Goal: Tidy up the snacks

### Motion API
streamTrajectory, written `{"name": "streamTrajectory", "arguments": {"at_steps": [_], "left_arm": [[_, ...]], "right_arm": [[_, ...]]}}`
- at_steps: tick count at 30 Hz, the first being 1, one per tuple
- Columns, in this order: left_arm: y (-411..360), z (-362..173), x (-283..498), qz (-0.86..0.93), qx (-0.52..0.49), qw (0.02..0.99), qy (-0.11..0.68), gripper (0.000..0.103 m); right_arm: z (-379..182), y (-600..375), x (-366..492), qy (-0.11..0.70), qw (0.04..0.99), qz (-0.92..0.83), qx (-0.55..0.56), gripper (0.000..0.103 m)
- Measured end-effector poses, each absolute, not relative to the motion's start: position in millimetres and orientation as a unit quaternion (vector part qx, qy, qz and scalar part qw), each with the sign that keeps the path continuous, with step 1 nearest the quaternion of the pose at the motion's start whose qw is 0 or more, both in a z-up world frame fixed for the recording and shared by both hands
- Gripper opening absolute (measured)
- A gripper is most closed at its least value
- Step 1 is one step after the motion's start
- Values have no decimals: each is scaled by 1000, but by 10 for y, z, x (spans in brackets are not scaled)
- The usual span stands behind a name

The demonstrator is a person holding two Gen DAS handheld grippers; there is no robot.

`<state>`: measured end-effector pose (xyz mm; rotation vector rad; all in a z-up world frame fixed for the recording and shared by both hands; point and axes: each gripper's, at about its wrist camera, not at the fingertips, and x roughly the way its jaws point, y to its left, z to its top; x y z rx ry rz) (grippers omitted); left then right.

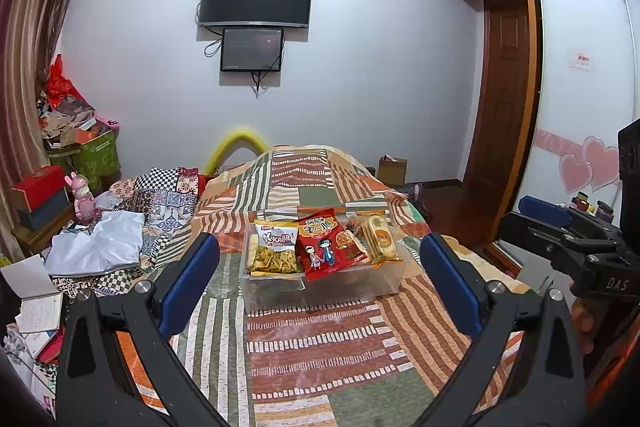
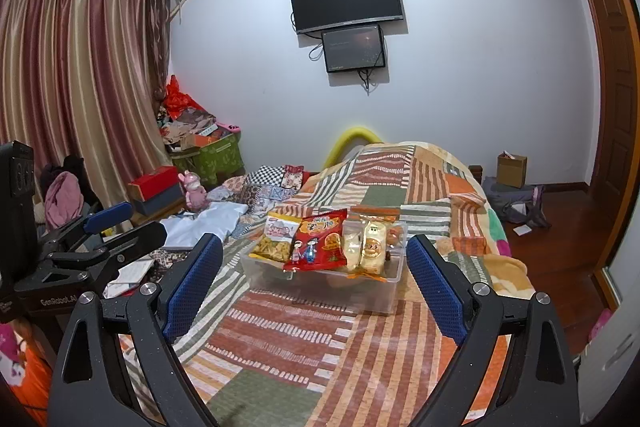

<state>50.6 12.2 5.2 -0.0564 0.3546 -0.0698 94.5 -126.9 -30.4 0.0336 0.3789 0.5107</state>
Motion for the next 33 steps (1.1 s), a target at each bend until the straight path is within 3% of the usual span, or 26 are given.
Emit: {"name": "streamTrajectory", "arguments": {"at_steps": [33], "left_arm": [[94,61,507,-49,-30,983,177,102]], "right_arm": [[-309,-1259,947,188,949,252,18,92]]}}
